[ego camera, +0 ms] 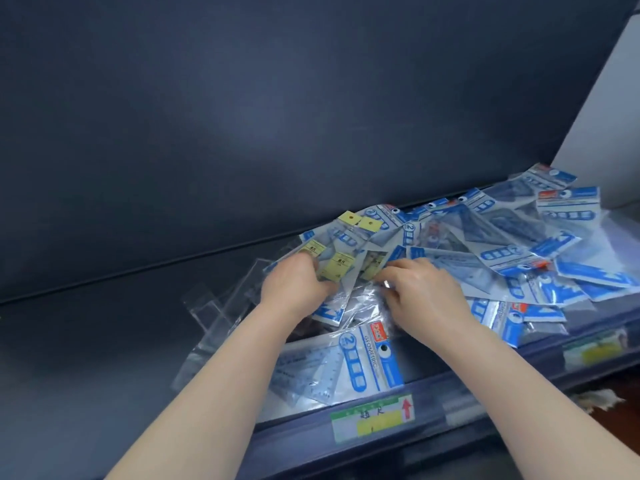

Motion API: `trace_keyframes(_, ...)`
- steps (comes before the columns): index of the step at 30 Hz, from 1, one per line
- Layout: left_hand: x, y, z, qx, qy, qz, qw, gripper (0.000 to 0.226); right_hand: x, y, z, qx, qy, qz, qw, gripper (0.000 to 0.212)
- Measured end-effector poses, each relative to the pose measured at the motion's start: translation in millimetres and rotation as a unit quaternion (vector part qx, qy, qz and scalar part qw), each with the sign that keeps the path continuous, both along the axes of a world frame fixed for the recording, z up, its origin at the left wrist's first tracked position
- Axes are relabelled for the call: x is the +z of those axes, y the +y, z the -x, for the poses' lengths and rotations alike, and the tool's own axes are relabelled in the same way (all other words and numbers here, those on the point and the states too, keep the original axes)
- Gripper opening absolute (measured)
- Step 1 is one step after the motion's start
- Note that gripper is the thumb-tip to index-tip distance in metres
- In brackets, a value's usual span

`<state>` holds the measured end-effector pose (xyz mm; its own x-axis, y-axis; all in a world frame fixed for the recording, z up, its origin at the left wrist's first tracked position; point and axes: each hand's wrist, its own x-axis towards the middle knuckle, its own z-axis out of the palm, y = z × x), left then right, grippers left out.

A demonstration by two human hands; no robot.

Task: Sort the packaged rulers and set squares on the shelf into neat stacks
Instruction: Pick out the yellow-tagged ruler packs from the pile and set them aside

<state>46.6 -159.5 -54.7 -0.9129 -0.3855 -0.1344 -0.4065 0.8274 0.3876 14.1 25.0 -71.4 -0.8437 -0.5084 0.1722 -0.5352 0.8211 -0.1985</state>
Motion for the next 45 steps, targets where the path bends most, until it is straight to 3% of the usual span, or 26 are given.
trace_keyframes(3, -2, -1, 2, 0.032, -0.026, -0.061, 0.997, 0.037, -5, 4, 10, 0.029, 0.007, -0.009, 1.000, 0.025)
trace_keyframes(5, -3, -1, 1, 0.036, -0.038, -0.038, 0.998, 0.042, -6, 7, 14, 0.038, 0.008, 0.002, 0.999, 0.023)
trace_keyframes(9, 11, -7, 4, 0.086, 0.008, 0.048, 0.995, 0.022, -6, 16, 18, 0.026, 0.019, -0.023, 0.999, 0.017)
trace_keyframes(14, 6, -13, 16, 0.081, -0.008, 0.113, 0.990, 0.023, 0, 23, 21, -0.012, 0.032, -0.070, 0.997, 0.017)
trace_keyframes(18, 6, -12, 22, 0.066, -0.039, 0.064, 0.995, 0.039, 3, 24, 19, -0.018, 0.027, -0.069, 0.997, 0.019)
trace_keyframes(22, 15, -10, 24, 0.050, -0.072, 0.023, 0.996, 0.026, 7, 23, 18, -0.021, 0.011, -0.058, 0.998, 0.020)
trace_keyframes(25, 21, -12, 24, 0.069, 0.040, 0.000, 0.997, 0.018, 13, 13, 16, -0.014, -0.024, 0.016, 0.999, 0.022)
trace_keyframes(28, 37, -8, 17, 0.076, 0.150, -0.161, 0.972, 0.016, 18, -1, 14, -0.024, -0.112, 0.139, 0.984, 0.027)
trace_keyframes(30, 44, 9, 6, 0.013, 0.121, -0.276, 0.953, 0.011, 22, -9, 11, -0.027, -0.190, 0.220, 0.956, 0.033)
trace_keyframes(33, 37, 35, -1, -0.064, 0.079, -0.303, 0.948, 0.009, 25, -13, 8, -0.077, -0.308, 0.378, 0.870, 0.029)
trace_keyframes(35, 28, 41, 4, -0.073, 0.088, -0.266, 0.957, 0.018, 25, -9, 10, -0.111, -0.327, 0.442, 0.828, 0.024)
trace_keyframes(36, 22, 39, 7, -0.078, 0.084, -0.207, 0.972, 0.022, 25, -4, 13, -0.131, -0.304, 0.448, 0.831, 0.026)
trace_keyframes(38, 11, 34, 10, -0.132, 0.050, -0.011, 0.990, 0.032, 27, 14, 18, -0.178, -0.241, 0.406, 0.864, 0.029)
trace_keyframes(39, 4, 31, 9, -0.179, 0.030, 0.064, 0.981, 0.039, 27, 24, 21, -0.196, -0.217, 0.374, 0.880, 0.026)
trace_keyframes(42, -10, 21, 6, -0.248, -0.002, 0.138, 0.959, 0.048, 24, 47, 27, -0.200, -0.198, 0.272, 0.920, 0.020)
trace_keyframes(45, -8, 2, 10, -0.195, -0.029, 0.161, 0.967, 0.044, 19, 54, 33, -0.180, -0.190, 0.217, 0.940, 0.020)
